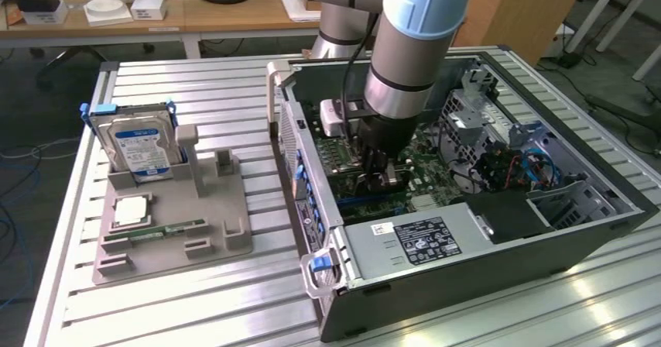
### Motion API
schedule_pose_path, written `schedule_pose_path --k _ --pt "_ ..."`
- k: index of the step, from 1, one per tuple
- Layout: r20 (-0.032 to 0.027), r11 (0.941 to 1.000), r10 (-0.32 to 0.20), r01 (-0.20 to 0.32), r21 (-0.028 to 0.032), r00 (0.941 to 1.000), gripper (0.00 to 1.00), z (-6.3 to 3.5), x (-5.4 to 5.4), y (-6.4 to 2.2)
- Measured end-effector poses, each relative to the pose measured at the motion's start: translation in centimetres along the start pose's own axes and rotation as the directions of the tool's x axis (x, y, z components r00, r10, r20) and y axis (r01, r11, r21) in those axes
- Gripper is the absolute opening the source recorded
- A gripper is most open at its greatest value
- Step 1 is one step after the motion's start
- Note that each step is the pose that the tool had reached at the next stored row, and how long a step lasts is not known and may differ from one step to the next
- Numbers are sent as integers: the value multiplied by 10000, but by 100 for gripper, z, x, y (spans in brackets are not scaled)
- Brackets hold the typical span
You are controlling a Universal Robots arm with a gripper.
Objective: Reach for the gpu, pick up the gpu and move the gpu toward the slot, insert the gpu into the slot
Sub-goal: 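Insert the gpu into the slot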
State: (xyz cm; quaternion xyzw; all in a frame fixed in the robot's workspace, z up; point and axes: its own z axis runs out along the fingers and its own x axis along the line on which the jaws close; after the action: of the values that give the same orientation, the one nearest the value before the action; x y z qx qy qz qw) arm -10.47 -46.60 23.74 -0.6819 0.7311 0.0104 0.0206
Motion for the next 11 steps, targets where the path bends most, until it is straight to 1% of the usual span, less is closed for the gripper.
schedule_pose_path --k 11 --pt "5 9997 -249 249 -11 9997 27 7 -3 1"
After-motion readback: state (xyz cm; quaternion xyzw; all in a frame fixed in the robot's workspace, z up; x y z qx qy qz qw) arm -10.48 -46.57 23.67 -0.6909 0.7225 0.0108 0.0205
